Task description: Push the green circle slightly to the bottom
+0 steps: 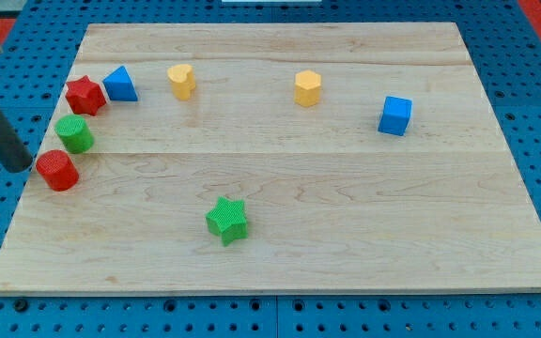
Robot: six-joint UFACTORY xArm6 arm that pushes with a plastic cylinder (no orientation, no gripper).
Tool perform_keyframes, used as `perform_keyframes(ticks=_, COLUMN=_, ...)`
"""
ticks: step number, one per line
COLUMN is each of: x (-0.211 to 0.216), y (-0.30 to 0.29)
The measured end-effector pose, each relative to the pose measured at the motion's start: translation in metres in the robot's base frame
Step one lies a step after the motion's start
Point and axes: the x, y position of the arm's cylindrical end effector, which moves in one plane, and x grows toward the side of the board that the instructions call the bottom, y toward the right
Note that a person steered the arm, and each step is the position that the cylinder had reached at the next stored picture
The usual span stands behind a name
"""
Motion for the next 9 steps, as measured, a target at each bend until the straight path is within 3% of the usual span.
perform_keyframes(ticks=2, x=0.032, y=0.074)
perform_keyframes(ticks=4, x=0.005, y=-0.002)
perform_keyframes(ticks=7, x=-0.061, y=0.003)
perform_keyframes(ticks=9, x=-0.048, y=0.024)
